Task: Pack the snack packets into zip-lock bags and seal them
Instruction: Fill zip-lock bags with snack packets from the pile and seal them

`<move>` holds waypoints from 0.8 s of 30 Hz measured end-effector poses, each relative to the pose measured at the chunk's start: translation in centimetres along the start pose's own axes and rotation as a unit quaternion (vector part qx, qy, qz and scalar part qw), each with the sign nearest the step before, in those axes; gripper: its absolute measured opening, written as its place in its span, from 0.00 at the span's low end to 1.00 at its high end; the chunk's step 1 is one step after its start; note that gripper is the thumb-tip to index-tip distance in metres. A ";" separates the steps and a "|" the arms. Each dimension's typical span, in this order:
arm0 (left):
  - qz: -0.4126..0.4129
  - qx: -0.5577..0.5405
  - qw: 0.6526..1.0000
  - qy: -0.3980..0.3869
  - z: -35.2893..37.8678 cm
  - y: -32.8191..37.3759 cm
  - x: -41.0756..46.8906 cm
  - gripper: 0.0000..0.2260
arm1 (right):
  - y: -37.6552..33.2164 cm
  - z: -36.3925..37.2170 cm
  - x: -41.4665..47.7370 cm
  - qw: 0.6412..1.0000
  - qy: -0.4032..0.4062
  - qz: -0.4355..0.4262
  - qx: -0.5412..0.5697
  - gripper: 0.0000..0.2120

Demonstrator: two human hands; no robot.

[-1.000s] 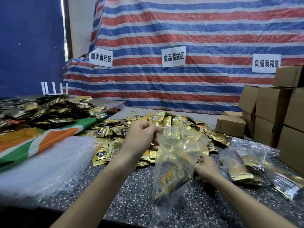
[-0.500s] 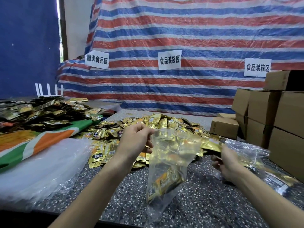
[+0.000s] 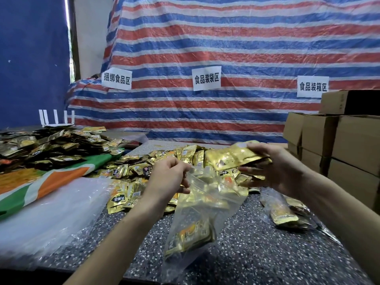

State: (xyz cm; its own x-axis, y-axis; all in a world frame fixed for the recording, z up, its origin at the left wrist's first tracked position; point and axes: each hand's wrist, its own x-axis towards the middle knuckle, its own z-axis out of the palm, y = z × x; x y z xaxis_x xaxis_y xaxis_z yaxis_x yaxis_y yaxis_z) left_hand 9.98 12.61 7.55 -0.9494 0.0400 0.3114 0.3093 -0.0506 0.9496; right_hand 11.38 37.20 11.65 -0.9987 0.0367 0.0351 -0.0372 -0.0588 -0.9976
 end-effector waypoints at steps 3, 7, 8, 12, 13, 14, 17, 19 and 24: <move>-0.006 0.009 1.000 0.002 0.2 -0.1 0.1 0.09 | 0.7 1.2 -0.4 0.997 -0.038 0.008 -0.070 0.09; -0.005 0.002 1.000 0.017 0.1 -0.1 0.1 0.10 | 1.1 2.4 -1.0 0.991 -0.098 0.015 -0.088 0.16; -0.003 -0.002 1.000 0.021 0.0 0.0 0.1 0.10 | 1.1 2.5 -1.0 0.991 -0.104 0.012 -0.090 0.19; 0.005 0.003 0.999 0.040 -0.3 0.2 0.1 0.09 | 1.2 3.0 -1.0 0.987 -0.097 0.003 -0.126 0.13; 0.010 0.017 0.999 0.042 -0.4 0.2 0.1 0.09 | 1.3 3.0 -1.0 0.986 -0.087 0.002 -0.141 0.11; 0.018 0.034 0.998 0.043 -0.3 0.2 0.0 0.09 | 1.4 3.1 -1.0 0.984 -0.075 -0.001 -0.159 0.11; 0.032 0.058 0.997 0.043 -0.1 0.2 -0.1 0.11 | 1.9 3.8 -1.2 0.980 -0.055 -0.002 -0.193 0.16; 0.031 0.050 0.998 0.037 0.2 0.3 -0.1 0.11 | 2.2 4.5 -1.1 0.979 -0.040 -0.009 -0.199 0.21; 0.035 0.002 0.999 0.031 0.5 0.9 -0.1 0.09 | 1.1 5.5 -0.7 0.971 -0.030 -0.066 -0.228 0.21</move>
State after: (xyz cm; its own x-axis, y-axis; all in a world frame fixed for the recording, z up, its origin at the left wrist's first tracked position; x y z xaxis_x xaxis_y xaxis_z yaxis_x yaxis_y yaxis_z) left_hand 10.38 13.04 8.34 -0.9271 -0.0248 0.3740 0.3748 -0.0475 0.9259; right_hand 11.80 31.60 10.86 -0.9870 -0.0455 0.1540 -0.1594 0.3906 -0.9067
